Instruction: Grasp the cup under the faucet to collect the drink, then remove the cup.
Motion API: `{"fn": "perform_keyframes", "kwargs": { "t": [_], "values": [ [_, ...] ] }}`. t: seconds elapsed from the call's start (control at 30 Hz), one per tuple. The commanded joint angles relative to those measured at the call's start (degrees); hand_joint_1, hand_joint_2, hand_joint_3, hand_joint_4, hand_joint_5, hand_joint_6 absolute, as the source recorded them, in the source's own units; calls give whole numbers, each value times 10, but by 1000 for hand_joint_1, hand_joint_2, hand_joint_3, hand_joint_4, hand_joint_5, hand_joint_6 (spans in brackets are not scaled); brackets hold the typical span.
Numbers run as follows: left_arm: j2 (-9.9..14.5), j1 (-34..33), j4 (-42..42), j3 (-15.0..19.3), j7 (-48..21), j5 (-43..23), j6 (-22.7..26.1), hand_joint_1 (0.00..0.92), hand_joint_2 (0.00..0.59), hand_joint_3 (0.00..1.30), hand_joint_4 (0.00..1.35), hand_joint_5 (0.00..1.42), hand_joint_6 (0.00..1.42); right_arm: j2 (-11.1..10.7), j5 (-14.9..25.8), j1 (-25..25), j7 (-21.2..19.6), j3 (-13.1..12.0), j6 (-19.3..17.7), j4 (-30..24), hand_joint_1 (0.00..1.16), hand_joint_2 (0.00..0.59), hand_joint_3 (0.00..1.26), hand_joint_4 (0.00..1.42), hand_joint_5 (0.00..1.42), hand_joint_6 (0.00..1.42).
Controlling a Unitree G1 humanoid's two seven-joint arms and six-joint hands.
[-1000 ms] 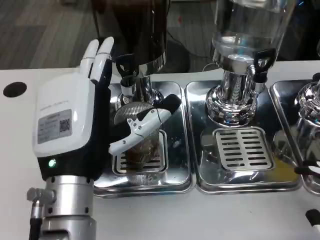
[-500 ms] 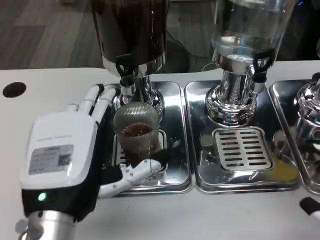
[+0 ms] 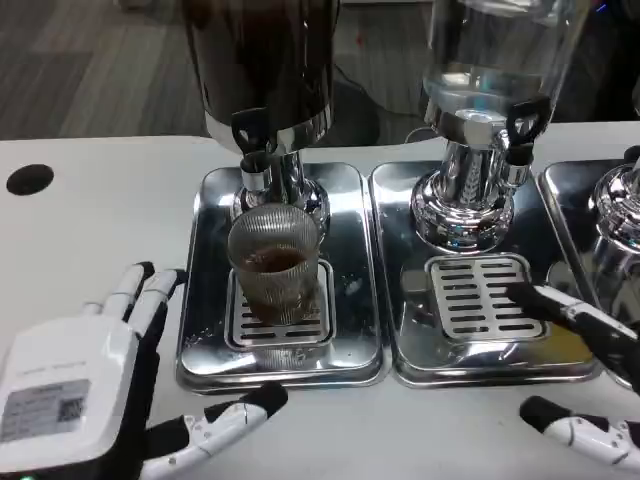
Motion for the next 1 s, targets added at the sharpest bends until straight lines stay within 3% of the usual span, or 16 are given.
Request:
{"fn": "perform_keyframes", "kwargs": {
  "t": [0.03, 0.27, 0.57, 0.77, 1.0],
  "values": [
    [-1, 26, 3, 5, 22, -7, -18, 0, 31, 186, 83, 196, 410, 18, -3, -24, 10, 23, 40, -31, 543, 158, 160, 99, 130, 64],
    [-5, 59, 6, 6, 36, -12, -37, 0, 31, 190, 85, 201, 412, 39, -29, -79, 7, 51, 102, -35, 578, 131, 130, 87, 119, 81],
    [-7, 106, 11, 7, 59, -18, -58, 0, 36, 201, 89, 206, 413, 88, -56, -141, -13, 75, 192, -30, 595, 115, 81, 122, 143, 87],
    [-7, 135, 7, 17, 77, -23, -69, 0, 40, 205, 94, 207, 414, 113, -76, -168, -22, 88, 228, -33, 603, 108, 78, 131, 143, 82],
    [-3, 160, 3, 52, 83, -42, -82, 0, 41, 208, 96, 207, 416, 136, -96, -211, -29, 107, 253, -10, 613, 110, 89, 123, 134, 82]
  ]
}}
